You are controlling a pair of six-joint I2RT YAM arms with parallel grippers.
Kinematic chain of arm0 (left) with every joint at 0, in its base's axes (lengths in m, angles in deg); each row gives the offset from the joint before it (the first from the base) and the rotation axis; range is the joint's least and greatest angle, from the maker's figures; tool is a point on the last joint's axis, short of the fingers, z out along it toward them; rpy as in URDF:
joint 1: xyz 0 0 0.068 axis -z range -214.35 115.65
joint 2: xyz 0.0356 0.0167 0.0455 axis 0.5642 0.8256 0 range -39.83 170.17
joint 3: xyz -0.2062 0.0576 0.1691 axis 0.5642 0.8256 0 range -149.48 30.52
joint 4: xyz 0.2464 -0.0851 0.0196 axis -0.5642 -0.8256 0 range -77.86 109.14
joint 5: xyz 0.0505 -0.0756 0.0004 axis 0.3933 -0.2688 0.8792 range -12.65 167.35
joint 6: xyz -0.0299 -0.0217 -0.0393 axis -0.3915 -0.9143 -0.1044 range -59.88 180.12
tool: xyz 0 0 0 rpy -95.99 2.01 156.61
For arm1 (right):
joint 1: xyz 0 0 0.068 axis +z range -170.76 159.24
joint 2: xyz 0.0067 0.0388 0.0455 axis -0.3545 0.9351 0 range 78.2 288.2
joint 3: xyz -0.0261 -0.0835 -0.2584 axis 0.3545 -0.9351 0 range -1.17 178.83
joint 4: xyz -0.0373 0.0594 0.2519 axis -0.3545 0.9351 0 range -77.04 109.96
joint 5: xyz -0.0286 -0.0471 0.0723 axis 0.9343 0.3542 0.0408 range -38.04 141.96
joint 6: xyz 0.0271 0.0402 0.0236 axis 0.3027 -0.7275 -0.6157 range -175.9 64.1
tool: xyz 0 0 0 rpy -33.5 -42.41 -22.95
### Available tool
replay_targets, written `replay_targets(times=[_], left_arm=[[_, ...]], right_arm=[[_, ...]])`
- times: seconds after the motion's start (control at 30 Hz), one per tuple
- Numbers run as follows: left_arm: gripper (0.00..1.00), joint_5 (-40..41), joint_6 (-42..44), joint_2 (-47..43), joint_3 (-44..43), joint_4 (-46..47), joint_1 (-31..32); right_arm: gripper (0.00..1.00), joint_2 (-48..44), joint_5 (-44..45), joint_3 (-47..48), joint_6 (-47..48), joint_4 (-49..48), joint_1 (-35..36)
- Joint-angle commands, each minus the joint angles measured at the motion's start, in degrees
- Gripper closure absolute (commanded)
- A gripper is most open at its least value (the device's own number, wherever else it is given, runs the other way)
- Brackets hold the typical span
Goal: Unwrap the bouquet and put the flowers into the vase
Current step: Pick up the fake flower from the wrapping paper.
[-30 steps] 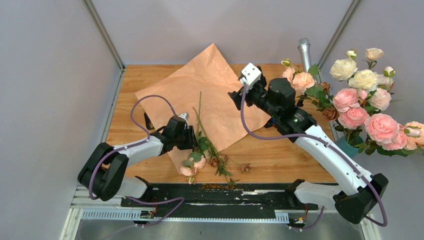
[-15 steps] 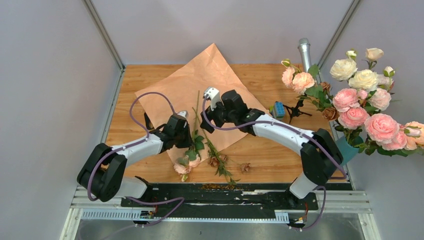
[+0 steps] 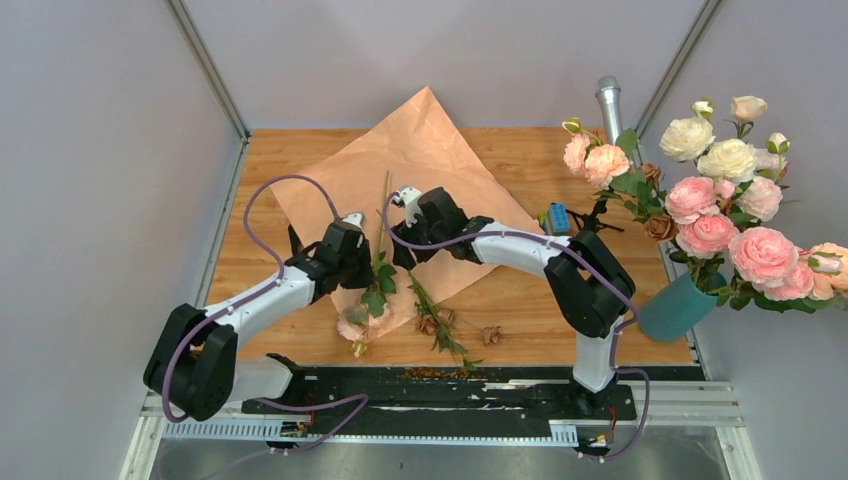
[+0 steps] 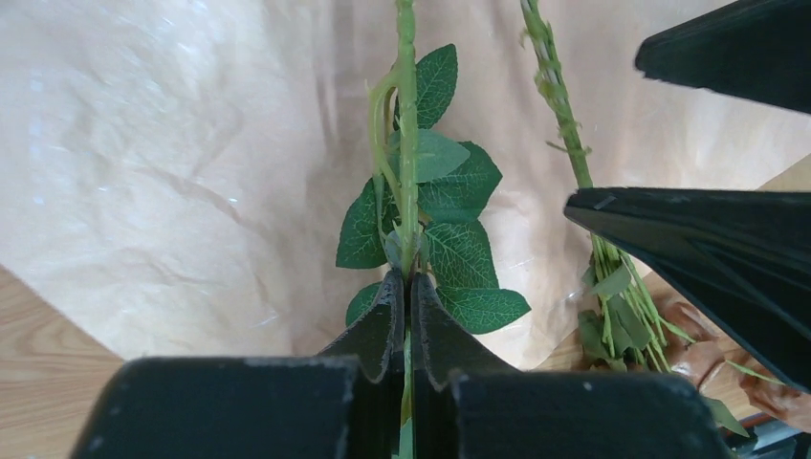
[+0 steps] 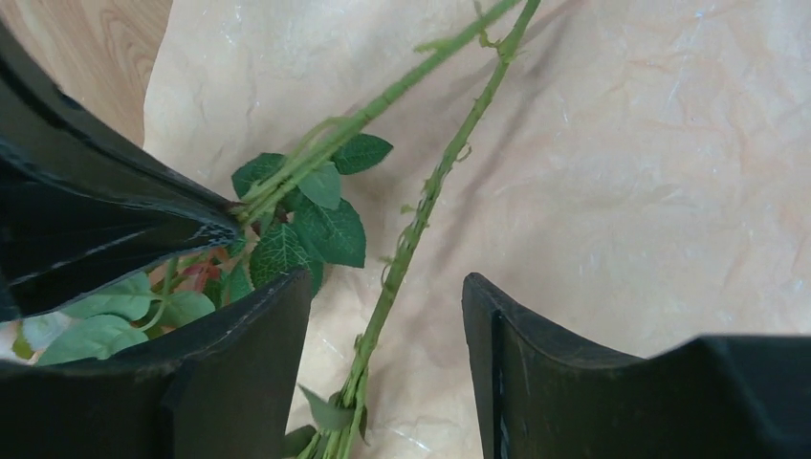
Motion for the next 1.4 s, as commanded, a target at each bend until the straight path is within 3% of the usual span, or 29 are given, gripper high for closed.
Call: replay_targets(times=[0.0, 0.2, 0.43, 0.53, 0.8, 1.03, 1.37], left_arm=[[1.0, 0.89, 3.09, -3.94, -2.85, -2.36, -3.05], [1.0, 0.32, 5.2, -6.5, -3.98, -5.54, -7.81], [1.0, 6.73, 9.42, -11.73, -7.8, -13.73, -15.44], [1.0, 5.93, 11.52, -14.14, -10.24, -15.71, -17.07], [1.0, -9.92, 14.79, -13.89, -18.24, -21.91, -17.08], [1.0, -37.26, 10.85, -10.57, -18.15, -18.93, -15.42], [1.0, -44.18, 18.91, -9.64, -18.24, -27.18, -11.01]], right_arm=[[0.41, 3.03, 0.82, 4.67, -1.82, -1.67, 0.59], [0.48, 6.6, 4.95, 6.68, -3.03, -1.32, 0.79], [0.42, 4.79, 10.4, 7.29, -1.07, -0.6, 0.42], [0.39, 1.9, 10.72, 6.63, 0.57, -1.06, -0.25], [0.29, -14.6, 5.02, -4.85, 11.31, -10.84, -2.6], [0.27, -30.47, -2.36, -18.87, 23.94, -20.52, -0.76], [0.26, -39.27, 4.67, -26.01, 41.26, -19.27, 8.36]])
